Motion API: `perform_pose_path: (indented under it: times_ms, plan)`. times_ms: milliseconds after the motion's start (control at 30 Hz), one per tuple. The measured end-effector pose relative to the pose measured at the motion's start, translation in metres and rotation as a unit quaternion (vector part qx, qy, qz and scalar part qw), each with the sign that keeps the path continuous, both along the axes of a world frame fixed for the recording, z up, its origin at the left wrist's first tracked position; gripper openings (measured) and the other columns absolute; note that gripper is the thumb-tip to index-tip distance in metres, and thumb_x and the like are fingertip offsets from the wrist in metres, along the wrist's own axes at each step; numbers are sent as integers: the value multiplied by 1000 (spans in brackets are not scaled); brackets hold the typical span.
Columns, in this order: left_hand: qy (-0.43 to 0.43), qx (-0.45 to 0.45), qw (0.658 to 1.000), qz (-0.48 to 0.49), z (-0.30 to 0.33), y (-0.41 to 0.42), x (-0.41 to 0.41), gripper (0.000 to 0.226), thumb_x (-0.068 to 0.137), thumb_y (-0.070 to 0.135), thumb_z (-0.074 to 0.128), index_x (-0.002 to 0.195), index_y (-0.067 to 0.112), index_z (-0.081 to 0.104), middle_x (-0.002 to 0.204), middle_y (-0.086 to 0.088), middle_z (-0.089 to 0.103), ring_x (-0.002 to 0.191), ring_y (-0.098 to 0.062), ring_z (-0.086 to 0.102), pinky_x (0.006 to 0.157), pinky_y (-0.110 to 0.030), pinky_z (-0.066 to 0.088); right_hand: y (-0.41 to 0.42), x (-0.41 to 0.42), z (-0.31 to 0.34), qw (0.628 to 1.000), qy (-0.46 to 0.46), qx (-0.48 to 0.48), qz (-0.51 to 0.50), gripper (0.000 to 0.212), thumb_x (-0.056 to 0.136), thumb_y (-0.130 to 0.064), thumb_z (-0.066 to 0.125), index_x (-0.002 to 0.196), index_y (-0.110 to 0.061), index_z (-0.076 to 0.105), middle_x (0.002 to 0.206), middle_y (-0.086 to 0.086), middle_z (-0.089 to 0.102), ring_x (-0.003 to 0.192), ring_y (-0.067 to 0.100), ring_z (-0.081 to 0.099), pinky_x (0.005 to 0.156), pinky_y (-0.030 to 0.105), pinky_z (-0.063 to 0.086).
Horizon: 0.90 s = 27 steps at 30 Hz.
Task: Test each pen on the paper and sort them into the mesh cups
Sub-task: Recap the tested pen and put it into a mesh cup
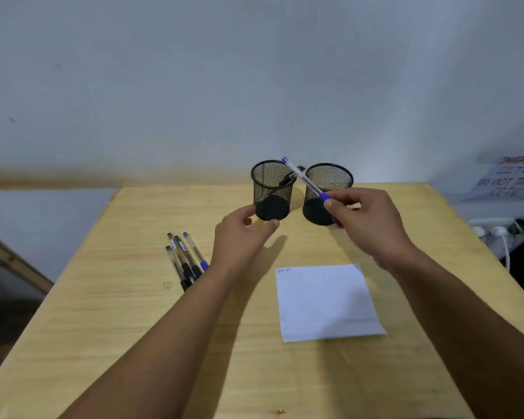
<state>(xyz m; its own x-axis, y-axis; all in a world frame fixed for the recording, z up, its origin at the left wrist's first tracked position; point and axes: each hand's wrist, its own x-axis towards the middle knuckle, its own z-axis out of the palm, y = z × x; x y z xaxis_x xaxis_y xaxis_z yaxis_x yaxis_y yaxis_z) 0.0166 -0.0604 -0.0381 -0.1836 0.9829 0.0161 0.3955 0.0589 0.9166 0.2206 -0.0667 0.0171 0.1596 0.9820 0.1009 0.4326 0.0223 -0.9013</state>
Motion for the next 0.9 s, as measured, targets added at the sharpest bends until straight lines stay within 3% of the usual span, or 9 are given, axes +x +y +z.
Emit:
perform_pose_path:
  times_ms: [100,200,300,367,567,767,900]
  plan:
    - [75,-9,997,-1,-6,37,2,90,76,45,79,148,9,38,149,-5,47,135,-20,44,107,-33,40,24,1,21,983,-176,37,35,14,90,-23,67,99,-24,78,79,-7,67,79,14,63,58,16,40]
    - [84,-24,996,-10,-16,60,4,103,68,51,82,148,7,35,145,-6,50,135,-24,44,97,-28,40,47,-7,30,961,-265,59,55,11,88,-21,68,93,-20,78,82,-1,70,78,18,62,60,24,40]
    - [74,3,997,-12,-26,67,6,81,61,55,80,129,19,54,114,4,69,108,-15,62,72,-18,44,67,-14,28,947,-307,69,69,8,86,-23,70,88,-18,76,87,5,72,80,23,64,65,27,42]
    - [66,27,997,-12,-29,66,6,58,65,49,78,118,34,61,100,16,71,94,-4,65,66,-14,43,78,-21,25,939,-329,70,77,8,86,-23,71,88,-18,77,86,7,72,80,25,64,65,28,43]
    - [74,53,996,5,-32,62,8,50,67,54,72,114,44,59,94,23,70,86,1,63,69,-23,49,96,-44,25,891,-433,82,109,14,88,-28,67,95,-21,76,95,7,71,88,28,64,69,35,50]
    - [86,57,995,0,-34,62,7,48,68,54,71,112,43,58,91,22,70,84,-1,64,71,-28,53,103,-57,24,852,-501,83,127,20,90,-34,64,97,-21,76,98,9,71,97,31,62,69,34,41]
    - [90,53,995,-7,-31,61,6,47,68,53,71,112,43,57,91,22,70,85,-3,64,72,-30,53,98,-57,19,836,-528,104,108,23,95,-38,56,105,-27,74,103,4,70,108,31,55,81,40,37]
